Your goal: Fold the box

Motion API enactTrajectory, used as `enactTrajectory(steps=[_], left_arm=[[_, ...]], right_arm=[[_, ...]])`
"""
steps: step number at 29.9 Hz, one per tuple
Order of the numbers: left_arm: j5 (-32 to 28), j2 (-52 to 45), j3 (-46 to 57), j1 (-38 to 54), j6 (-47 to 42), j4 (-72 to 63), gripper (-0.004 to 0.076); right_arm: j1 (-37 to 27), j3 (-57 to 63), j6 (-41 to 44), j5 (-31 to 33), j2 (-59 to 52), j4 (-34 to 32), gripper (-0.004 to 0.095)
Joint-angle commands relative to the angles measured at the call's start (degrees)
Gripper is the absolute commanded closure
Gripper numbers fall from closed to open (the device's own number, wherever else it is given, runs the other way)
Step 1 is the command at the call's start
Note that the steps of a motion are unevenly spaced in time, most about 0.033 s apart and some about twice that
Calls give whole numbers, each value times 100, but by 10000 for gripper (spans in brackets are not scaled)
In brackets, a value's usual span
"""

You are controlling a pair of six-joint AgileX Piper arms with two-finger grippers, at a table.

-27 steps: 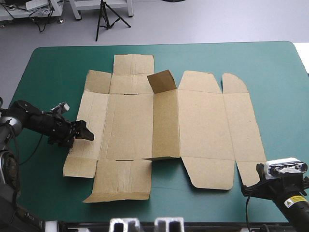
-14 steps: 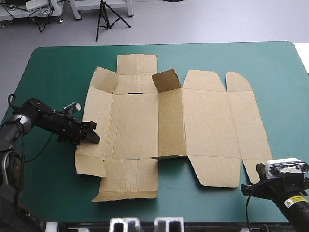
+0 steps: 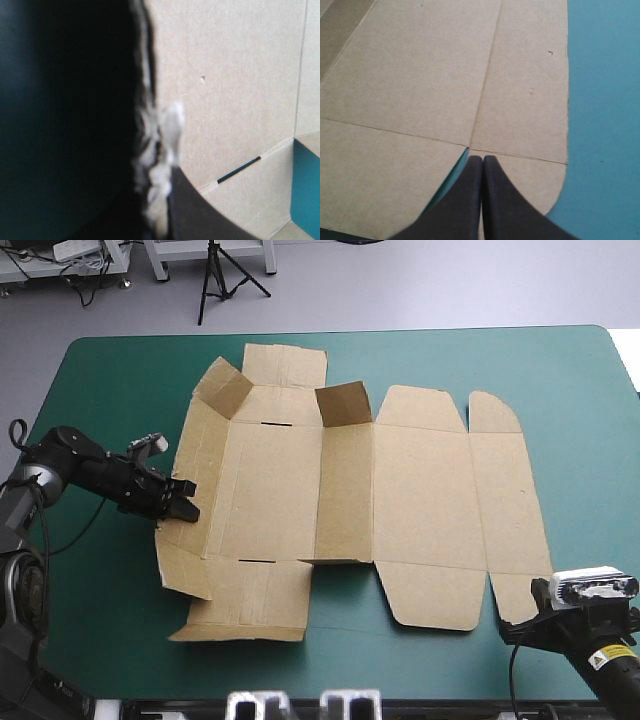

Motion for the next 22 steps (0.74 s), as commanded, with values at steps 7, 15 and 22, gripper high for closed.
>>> enactTrajectory(steps=[7,15,22], left_arm=[[519,-691,-1823,-752,372,1483,732],[-153,-716,-2837,-1981,510,3375,732],[-1484,-727,-2896,-3118,786,4062,732]], right_arm=[[-16,-160,-5,-361,70,67,925],[-16,-160,-5,-361,70,76,925],[-16,-160,-5,-352,70,76,925]])
